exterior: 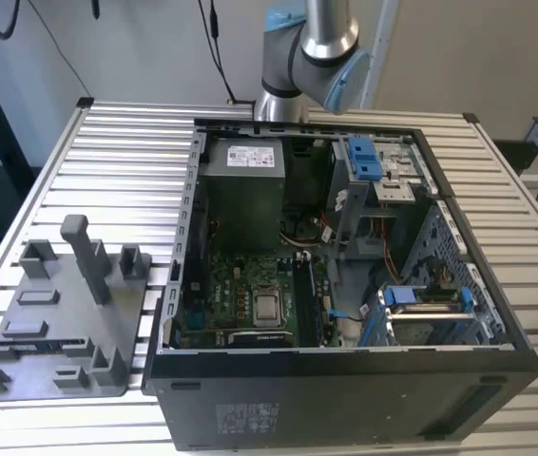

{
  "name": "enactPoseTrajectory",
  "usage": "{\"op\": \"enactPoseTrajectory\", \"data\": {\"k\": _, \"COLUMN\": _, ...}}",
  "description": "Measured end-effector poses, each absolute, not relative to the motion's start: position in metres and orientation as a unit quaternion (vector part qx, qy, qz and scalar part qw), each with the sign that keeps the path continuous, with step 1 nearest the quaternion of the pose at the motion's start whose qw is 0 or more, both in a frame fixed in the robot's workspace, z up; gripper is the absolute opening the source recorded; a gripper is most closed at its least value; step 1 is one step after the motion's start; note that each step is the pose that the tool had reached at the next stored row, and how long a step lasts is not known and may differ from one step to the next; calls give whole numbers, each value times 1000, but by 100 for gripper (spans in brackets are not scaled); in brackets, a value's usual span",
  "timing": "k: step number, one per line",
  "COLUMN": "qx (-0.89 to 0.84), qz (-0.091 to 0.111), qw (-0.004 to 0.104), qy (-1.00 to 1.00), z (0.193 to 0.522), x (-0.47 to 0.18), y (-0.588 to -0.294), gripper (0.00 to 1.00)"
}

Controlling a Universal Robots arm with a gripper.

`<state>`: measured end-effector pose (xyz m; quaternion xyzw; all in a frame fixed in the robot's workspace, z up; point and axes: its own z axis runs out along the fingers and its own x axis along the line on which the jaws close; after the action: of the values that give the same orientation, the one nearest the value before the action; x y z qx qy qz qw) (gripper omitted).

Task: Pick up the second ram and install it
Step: 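Pick up the second ram and move it above second insertion slot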

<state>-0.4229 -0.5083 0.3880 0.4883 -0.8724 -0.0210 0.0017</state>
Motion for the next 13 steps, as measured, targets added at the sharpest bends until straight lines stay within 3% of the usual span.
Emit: {"op": "enactPoseTrajectory", "data": {"k": 13, "qx": 586, "qz": -21, "qw": 4, "qy": -810, "z": 387, "x": -423, "y": -508, "gripper": 11}}
